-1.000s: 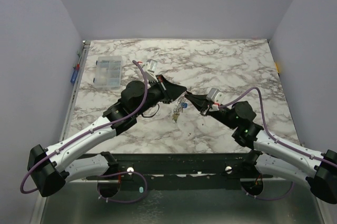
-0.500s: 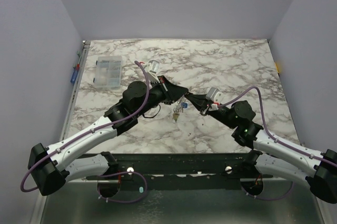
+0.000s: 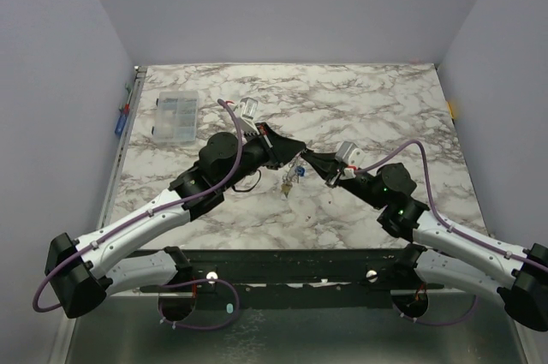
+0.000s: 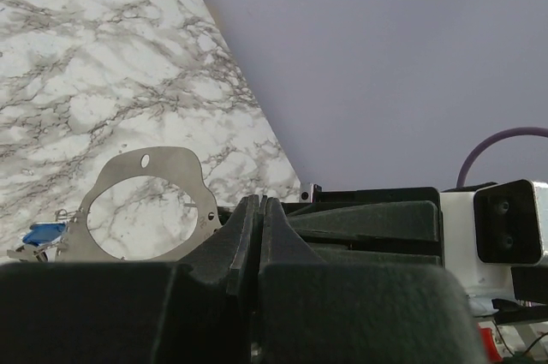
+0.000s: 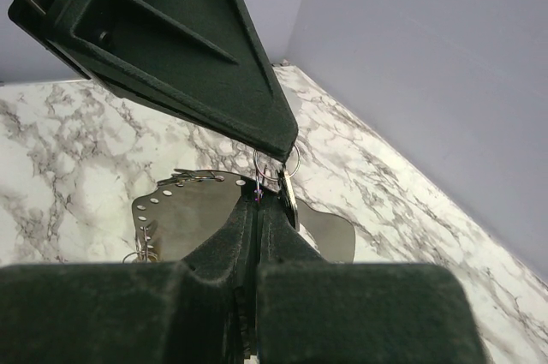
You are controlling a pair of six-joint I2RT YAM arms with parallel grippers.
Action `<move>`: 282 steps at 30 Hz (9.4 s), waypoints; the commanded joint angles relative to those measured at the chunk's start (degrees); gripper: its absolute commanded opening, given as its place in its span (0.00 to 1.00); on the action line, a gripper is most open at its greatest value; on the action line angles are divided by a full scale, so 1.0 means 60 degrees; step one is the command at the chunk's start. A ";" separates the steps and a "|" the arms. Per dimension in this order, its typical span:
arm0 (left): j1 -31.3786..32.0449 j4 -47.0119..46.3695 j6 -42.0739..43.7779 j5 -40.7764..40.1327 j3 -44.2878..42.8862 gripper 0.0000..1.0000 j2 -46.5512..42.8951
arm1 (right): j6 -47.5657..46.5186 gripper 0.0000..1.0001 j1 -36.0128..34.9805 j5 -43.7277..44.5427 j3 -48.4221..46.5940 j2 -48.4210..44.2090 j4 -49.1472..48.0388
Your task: Put the keys on the keyring
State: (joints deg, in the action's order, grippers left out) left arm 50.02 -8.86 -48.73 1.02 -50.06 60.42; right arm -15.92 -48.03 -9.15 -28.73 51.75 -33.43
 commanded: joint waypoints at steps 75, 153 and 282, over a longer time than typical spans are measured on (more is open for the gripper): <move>0.0059 0.0404 0.6751 0.1291 0.0230 0.47 -0.1955 | 0.0012 0.01 -0.0037 -0.1347 -0.0861 -0.1432 0.2505; 0.0360 0.1038 1.2381 0.5538 0.0358 0.19 -0.0412 | -0.0012 0.01 -0.0037 -0.3605 -0.1730 -0.2380 0.4294; 0.0359 0.0797 1.1496 0.4208 0.0826 0.38 -0.0657 | -0.1594 0.01 -0.0070 -0.2078 -0.2847 -0.0811 0.7652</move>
State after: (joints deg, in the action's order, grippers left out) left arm 52.21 -3.44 20.84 27.35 -45.43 57.93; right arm -22.13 -48.05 -21.45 -45.58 49.39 12.84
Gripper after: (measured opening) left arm 0.327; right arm 0.016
